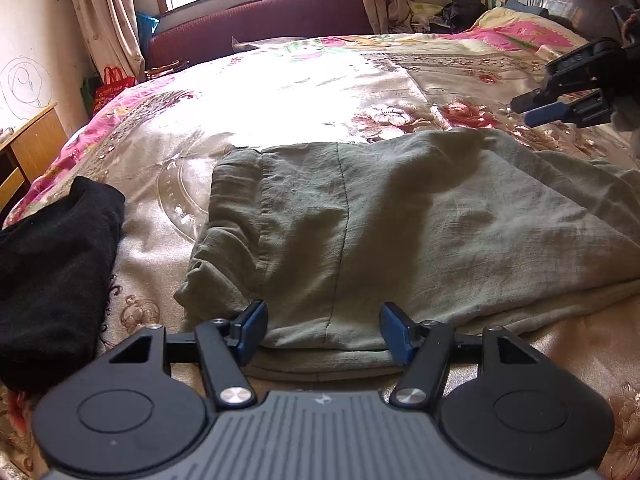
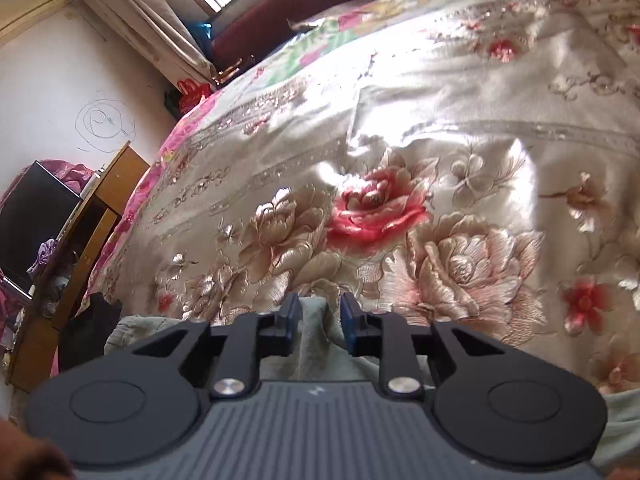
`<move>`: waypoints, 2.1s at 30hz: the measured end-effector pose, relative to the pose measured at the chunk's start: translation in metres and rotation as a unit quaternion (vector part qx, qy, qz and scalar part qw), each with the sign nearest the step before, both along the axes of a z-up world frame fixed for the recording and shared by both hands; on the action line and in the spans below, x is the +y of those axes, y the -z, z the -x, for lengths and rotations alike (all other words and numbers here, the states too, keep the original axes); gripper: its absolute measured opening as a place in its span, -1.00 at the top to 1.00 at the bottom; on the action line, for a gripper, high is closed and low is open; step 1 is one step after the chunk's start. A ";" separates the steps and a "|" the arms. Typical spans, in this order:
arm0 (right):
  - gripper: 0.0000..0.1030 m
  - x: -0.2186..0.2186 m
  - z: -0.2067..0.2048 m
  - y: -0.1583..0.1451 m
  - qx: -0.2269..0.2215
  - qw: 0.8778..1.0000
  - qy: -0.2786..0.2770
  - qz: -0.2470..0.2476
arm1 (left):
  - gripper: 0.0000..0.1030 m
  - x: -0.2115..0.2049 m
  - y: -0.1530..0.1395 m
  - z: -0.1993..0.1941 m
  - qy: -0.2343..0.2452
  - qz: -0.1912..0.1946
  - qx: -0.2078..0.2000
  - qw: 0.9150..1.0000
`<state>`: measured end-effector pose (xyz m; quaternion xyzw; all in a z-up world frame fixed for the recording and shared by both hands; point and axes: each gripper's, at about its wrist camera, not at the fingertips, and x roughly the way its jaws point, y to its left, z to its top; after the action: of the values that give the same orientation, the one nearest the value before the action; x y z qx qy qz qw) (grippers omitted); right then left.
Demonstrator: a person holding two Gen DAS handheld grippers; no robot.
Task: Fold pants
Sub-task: 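Grasp the end of the stacked olive-green pants with the right gripper, then lift the pants end with the right gripper and fold it over the pants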
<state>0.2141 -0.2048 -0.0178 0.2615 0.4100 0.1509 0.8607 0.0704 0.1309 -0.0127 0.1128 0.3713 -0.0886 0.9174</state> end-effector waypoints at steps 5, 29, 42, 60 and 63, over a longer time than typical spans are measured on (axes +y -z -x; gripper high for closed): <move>0.41 -0.019 0.056 0.003 0.001 0.994 -0.024 0.110 | -0.48 -0.016 -0.017 0.015 0.009 -0.020 -0.046 0.999; 0.37 -0.259 0.296 0.022 0.039 0.918 0.392 -0.044 | -0.50 -0.230 0.006 0.012 0.215 -0.042 0.017 0.976; 0.38 -0.279 0.287 0.009 -0.002 0.897 0.443 0.003 | -0.50 -0.243 0.006 0.022 0.228 -0.089 0.016 0.969; 0.76 -0.296 0.290 -0.003 -0.004 0.905 0.423 -0.031 | -0.51 -0.244 0.005 0.025 0.234 -0.084 0.014 0.969; 0.46 -0.297 0.295 0.015 0.023 0.895 0.442 -0.058 | -0.51 -0.245 0.004 0.025 0.236 -0.085 0.014 0.968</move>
<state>-0.0807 -0.5021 -0.0324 0.4685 0.2626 -0.2271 0.8124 0.0450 -0.1140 -0.0167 0.2732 0.3531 -0.2725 0.8523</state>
